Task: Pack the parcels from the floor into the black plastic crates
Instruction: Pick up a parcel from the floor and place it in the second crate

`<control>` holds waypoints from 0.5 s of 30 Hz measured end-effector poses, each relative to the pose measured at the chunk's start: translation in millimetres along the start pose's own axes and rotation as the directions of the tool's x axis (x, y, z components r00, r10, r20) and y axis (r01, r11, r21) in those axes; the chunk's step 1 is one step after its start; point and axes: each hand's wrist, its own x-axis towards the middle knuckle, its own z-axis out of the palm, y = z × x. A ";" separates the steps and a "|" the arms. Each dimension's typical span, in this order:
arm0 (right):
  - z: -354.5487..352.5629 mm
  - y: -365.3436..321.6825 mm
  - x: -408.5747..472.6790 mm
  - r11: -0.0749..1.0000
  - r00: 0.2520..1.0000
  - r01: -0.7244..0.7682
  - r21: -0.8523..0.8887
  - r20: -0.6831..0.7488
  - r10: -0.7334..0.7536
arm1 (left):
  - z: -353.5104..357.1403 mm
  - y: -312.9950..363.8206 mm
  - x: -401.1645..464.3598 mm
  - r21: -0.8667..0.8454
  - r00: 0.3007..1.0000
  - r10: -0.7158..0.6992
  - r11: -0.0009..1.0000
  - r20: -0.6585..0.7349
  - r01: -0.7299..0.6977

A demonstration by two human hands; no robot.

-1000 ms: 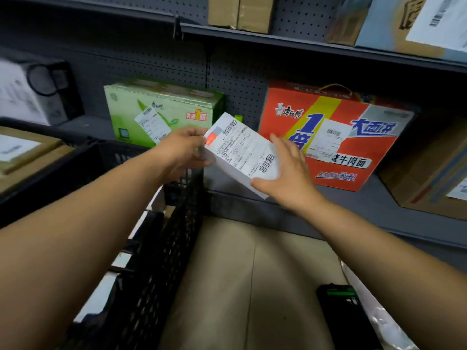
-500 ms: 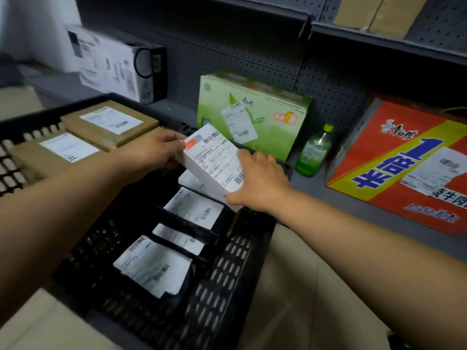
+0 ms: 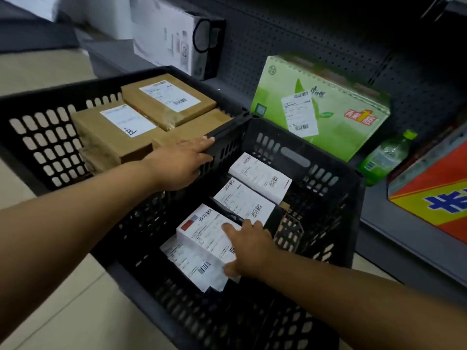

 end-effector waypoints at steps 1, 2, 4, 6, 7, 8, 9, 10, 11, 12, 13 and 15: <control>4.0 -1.1 5.4 1.000 1.000 -0.016 0.004 0.011 0.015 | 0.6 -1.2 -0.2 -0.016 1.000 0.000 1.000 -0.009 0.000; 6.9 -2.1 10.7 1.000 1.000 -0.027 0.000 0.014 0.027 | 1.1 -2.5 -0.1 -0.032 1.000 -0.001 0.999 -0.019 0.000; 11.2 -5.0 19.1 0.999 0.999 -0.039 -0.025 -0.005 0.039 | 1.2 -4.3 0.7 -0.076 0.999 0.001 0.997 -0.038 -0.004; 15.3 -9.0 24.6 0.998 0.998 -0.047 -0.051 -0.037 0.045 | 2.5 -5.9 1.6 -0.107 0.999 0.003 0.994 -0.052 -0.008; 17.8 -10.7 26.3 0.997 0.997 -0.052 -0.065 -0.056 0.049 | 3.3 -6.7 2.0 -0.116 0.998 0.003 0.993 -0.056 -0.009; 20.3 -11.9 27.2 0.995 0.996 -0.055 -0.080 -0.076 0.049 | 4.4 -7.2 2.4 -0.121 0.998 0.002 0.993 -0.057 -0.008; 22.3 -12.5 27.9 0.994 0.994 -0.056 -0.095 -0.095 0.047 | 5.3 -7.9 2.9 -0.126 0.998 0.001 0.992 -0.060 -0.008; 23.7 -12.9 28.0 0.993 0.993 -0.055 -0.109 -0.108 0.043 | 6.1 -8.4 3.4 -0.128 0.998 0.000 0.992 -0.062 -0.008; 24.4 -13.1 28.2 0.991 0.993 -0.056 -0.119 -0.113 0.042 | 6.7 -8.9 3.7 -0.131 0.998 -0.002 0.991 -0.065 -0.006; 24.2 -13.0 28.6 0.991 0.993 -0.055 -0.121 -0.111 0.041 | 6.9 -9.5 4.0 -0.132 0.998 -0.005 0.991 -0.065 -0.004; 22.7 -12.6 29.0 0.993 0.994 -0.051 -0.109 -0.105 0.040 | 7.0 -10.1 4.1 -0.134 0.998 -0.008 0.991 -0.066 -0.001; 15.1 -10.6 28.1 0.998 0.995 -0.039 -0.040 -0.091 0.035 | 7.1 -10.6 4.2 -0.133 0.998 -0.008 0.991 -0.068 -0.001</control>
